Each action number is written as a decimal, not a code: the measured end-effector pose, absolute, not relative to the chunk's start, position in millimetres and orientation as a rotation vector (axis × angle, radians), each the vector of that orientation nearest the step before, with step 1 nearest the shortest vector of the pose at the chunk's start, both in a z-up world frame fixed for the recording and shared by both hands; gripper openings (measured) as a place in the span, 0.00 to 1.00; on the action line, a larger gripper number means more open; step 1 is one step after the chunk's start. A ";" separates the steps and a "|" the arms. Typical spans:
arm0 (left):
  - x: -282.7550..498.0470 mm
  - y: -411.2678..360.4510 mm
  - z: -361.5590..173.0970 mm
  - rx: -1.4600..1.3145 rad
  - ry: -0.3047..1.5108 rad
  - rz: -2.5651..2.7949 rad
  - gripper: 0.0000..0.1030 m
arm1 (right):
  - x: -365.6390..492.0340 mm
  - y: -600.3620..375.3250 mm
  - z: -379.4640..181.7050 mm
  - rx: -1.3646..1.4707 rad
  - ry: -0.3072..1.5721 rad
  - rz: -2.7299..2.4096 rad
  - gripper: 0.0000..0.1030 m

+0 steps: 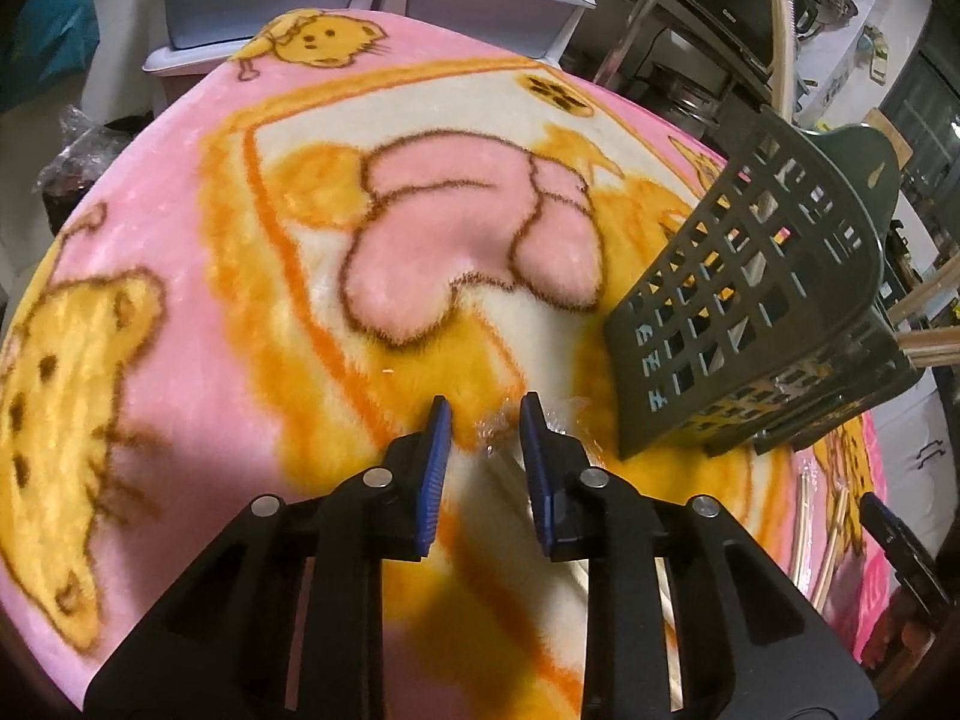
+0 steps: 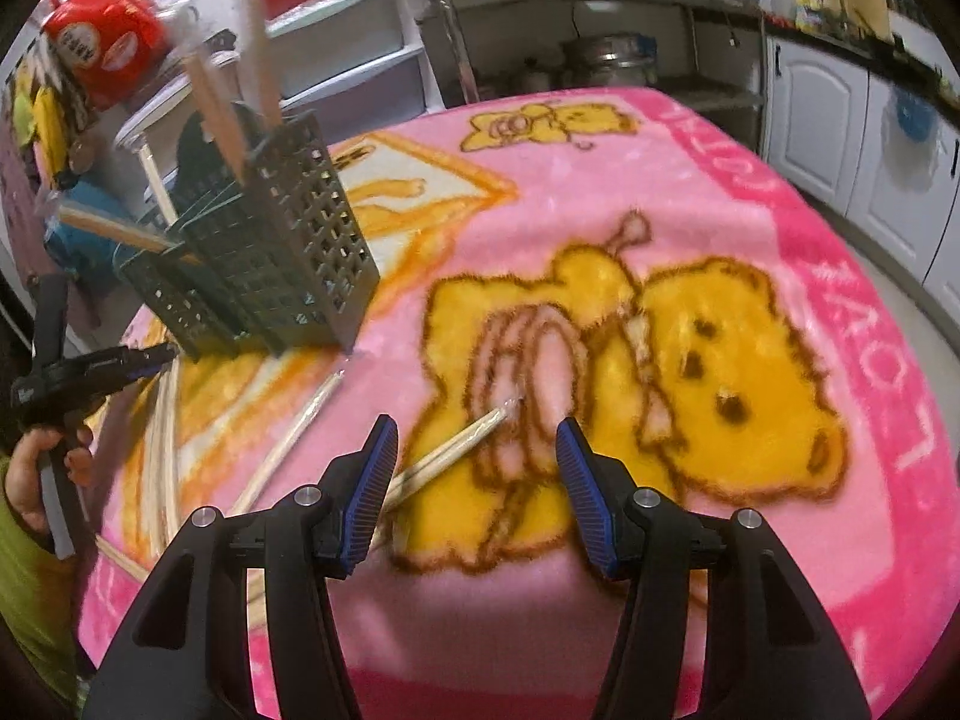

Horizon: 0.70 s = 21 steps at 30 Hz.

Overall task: Organize utensils
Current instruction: 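Close the left tool on a wrapped chopstick while the right tool grasps another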

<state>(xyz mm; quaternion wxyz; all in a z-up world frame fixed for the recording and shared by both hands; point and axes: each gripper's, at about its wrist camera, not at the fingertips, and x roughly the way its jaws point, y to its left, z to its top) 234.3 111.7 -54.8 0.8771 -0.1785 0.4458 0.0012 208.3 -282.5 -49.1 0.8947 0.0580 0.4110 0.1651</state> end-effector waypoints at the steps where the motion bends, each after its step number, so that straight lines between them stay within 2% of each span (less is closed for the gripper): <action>1: 235.7 113.0 -55.4 -0.378 0.931 0.000 0.15 | 212.2 -282.2 -50.7 0.129 0.859 0.346 0.51; 3: 238.3 116.9 -56.7 -0.401 0.932 -0.004 0.11 | 219.1 -281.9 -54.5 0.145 0.879 0.345 0.50; 5: 240.3 119.1 -58.3 -0.414 0.933 -0.005 0.08 | 227.0 -281.0 -60.4 0.177 0.909 0.355 0.34; 7: 240.6 121.1 -59.2 -0.428 0.933 -0.010 0.07 | 231.1 -277.5 -66.4 0.181 0.926 0.363 0.25; 10: 240.8 124.2 -59.9 -0.449 0.932 -0.019 0.06 | 232.9 -277.1 -68.1 0.188 0.908 0.359 0.16; 21: 230.6 133.1 -50.7 -0.534 0.898 -0.067 0.02 | 218.3 -276.3 -34.0 0.221 0.766 0.417 0.09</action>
